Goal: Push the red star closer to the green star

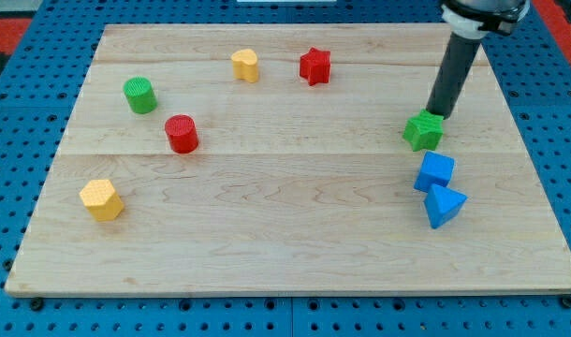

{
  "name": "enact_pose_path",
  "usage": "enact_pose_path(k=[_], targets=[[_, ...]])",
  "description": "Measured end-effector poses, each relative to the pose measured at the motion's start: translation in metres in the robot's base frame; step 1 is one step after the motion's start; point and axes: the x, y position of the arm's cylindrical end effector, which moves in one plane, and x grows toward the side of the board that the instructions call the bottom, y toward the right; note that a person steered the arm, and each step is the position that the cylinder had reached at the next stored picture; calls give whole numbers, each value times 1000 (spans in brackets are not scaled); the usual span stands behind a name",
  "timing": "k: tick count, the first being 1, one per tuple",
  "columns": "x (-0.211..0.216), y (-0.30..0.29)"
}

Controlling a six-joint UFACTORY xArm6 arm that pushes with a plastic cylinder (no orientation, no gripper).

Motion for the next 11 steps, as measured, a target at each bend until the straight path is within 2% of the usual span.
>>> enact_pose_path(k=[2,3,4,5,6,7,8,9,11], targets=[[10,40],[-13,26],[-87,5],[-160,-51],[-159,-166],[-101,-195],[-73,-156],[-62,-101],[-45,-66]])
